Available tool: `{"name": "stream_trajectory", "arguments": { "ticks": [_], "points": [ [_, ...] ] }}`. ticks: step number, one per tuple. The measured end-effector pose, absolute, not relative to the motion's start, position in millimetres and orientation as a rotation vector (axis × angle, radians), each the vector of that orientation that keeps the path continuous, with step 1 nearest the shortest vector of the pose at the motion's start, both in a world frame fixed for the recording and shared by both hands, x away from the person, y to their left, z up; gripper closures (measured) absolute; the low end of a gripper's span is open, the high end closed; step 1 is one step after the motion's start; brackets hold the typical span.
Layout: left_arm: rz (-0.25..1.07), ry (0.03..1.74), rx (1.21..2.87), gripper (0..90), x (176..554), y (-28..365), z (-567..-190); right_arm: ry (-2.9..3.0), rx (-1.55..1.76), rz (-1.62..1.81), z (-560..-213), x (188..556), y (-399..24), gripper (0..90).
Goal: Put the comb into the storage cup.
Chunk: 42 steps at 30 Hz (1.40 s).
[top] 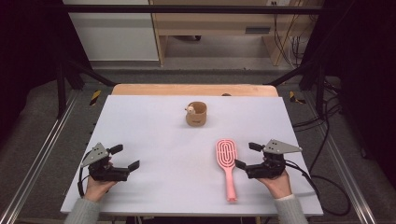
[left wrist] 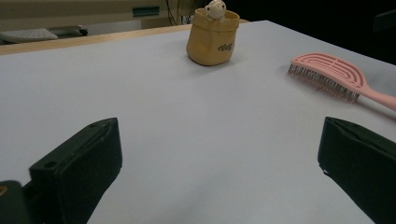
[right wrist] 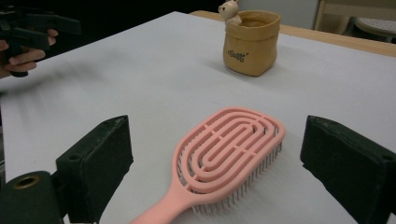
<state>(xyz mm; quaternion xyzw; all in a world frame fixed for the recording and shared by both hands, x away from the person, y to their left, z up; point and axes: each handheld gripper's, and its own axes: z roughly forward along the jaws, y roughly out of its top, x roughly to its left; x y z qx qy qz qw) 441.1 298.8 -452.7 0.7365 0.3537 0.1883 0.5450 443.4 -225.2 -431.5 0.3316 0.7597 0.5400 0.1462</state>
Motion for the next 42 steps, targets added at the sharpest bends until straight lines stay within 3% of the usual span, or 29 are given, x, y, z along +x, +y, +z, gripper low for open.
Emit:
{"name": "stream_trajectory", "arguments": {
  "ticks": [10, 34, 42],
  "points": [
    [0.447, 0.839, 1.749, 0.0, 441.2, 298.6, -452.8, 2.258, 0.914, 1.566, -432.1, 440.1, -214.8, 22.4],
    [0.447, 0.839, 1.756, 0.0, 441.4, 298.2, -453.3, 2.452, 0.814, 1.484, -437.0, 433.4, -189.2, 67.6],
    [0.446, 0.839, 1.759, 0.0, 441.6, 298.0, -453.5, 2.506, 0.793, 1.463, -440.6, 432.0, -181.9, 75.6]
  ]
}}
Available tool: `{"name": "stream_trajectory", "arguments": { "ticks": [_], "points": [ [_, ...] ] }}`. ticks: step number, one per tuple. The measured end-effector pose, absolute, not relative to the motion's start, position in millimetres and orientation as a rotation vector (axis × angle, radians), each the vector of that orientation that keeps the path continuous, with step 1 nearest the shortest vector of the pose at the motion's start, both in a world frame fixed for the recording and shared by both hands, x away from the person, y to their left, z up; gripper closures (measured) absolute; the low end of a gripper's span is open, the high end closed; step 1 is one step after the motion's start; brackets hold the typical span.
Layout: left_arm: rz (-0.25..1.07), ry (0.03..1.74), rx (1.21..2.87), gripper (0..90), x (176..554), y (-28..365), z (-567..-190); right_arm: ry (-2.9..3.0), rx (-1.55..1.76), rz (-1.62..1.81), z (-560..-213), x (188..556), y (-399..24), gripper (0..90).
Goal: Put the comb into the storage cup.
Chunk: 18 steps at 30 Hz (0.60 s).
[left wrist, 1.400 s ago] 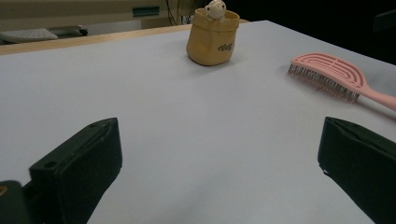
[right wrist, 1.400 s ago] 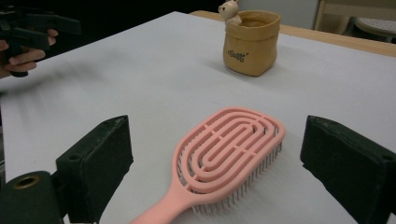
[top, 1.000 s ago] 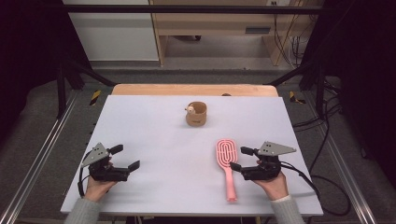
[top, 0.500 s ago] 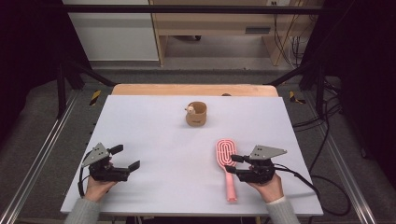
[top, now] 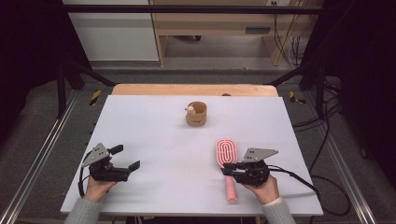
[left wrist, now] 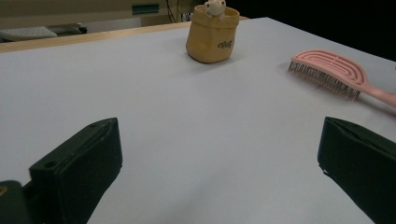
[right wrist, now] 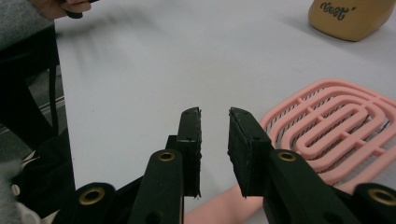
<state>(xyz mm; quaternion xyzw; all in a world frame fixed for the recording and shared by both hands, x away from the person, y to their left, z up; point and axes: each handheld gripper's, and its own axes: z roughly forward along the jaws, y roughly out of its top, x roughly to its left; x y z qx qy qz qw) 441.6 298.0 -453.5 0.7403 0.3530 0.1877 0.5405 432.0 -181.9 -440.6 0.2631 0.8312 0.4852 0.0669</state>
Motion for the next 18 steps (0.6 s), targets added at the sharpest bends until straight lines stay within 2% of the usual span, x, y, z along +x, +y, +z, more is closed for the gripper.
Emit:
{"name": "stream_trajectory", "arguments": {
  "ticks": [18],
  "points": [
    [0.451, 0.840, 1.762, 0.0, 441.5, 297.8, -453.5, 2.610, 0.819, 1.377, -449.3, 431.7, -175.3, 90.0]
  ]
}}
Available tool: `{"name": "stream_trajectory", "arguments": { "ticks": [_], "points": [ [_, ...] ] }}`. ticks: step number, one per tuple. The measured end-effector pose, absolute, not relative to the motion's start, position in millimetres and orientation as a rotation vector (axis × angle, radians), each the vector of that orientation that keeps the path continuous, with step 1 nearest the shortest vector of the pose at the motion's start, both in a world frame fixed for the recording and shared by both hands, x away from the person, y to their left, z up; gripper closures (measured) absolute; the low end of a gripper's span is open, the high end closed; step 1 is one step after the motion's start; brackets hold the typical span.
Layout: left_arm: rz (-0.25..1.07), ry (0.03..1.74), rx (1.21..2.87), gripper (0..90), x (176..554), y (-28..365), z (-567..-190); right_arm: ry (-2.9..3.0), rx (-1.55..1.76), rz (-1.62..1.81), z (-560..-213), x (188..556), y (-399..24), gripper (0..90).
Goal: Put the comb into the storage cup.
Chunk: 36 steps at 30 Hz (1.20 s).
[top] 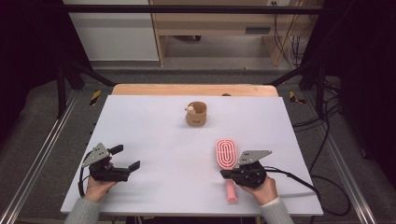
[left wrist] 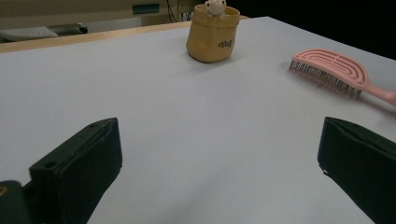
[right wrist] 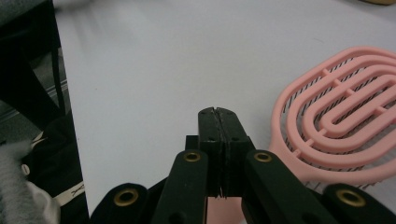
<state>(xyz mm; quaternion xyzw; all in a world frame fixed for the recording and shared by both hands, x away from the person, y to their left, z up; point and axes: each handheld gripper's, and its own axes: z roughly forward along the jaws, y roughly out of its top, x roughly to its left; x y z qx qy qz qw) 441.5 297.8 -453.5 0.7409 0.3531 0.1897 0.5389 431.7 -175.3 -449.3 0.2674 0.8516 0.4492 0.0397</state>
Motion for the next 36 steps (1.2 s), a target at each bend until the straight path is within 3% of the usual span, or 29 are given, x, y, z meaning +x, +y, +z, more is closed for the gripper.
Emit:
{"name": "stream_trajectory", "arguments": {
  "ticks": [36],
  "points": [
    [0.456, 0.840, 1.773, 0.0, 441.5, 296.7, -453.8, 2.692, 0.826, 1.134, -457.4, 432.2, -174.4, 90.0]
  ]
}}
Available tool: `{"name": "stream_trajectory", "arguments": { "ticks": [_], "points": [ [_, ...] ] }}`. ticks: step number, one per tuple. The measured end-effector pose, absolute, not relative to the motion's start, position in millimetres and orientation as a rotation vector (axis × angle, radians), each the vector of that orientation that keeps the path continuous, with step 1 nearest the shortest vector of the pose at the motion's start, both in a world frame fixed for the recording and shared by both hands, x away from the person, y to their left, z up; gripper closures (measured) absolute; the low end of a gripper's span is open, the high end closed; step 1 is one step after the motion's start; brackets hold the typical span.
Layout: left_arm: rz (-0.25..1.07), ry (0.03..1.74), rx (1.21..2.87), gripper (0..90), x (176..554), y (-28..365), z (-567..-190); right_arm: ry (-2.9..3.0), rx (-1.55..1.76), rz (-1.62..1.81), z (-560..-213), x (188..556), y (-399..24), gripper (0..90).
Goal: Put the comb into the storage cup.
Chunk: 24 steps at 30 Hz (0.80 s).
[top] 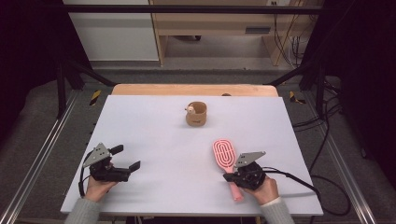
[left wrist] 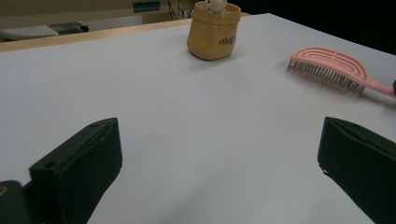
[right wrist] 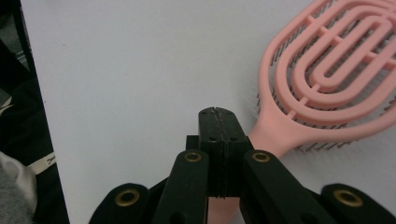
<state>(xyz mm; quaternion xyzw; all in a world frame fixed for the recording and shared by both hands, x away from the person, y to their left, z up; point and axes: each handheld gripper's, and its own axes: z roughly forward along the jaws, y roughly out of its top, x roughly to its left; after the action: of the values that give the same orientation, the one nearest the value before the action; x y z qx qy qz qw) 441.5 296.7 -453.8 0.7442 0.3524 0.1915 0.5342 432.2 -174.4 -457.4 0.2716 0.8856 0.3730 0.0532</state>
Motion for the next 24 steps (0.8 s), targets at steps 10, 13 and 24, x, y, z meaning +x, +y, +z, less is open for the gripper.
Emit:
{"name": "stream_trajectory", "arguments": {
  "ticks": [10, 13, 24],
  "points": [
    [0.457, 0.840, 1.774, 0.0, 441.4, 296.7, -453.8, 2.680, 0.846, 1.102, -456.1, 432.7, -178.9, 90.0],
    [0.458, 0.839, 1.775, 0.0, 441.4, 296.5, -453.8, 2.677, 0.858, 1.101, -456.4, 433.4, -181.3, 90.0],
    [0.458, 0.840, 1.775, 0.0, 441.4, 296.6, -453.7, 2.672, 0.888, 1.088, -456.0, 434.3, -189.6, 90.0]
  ]
}}
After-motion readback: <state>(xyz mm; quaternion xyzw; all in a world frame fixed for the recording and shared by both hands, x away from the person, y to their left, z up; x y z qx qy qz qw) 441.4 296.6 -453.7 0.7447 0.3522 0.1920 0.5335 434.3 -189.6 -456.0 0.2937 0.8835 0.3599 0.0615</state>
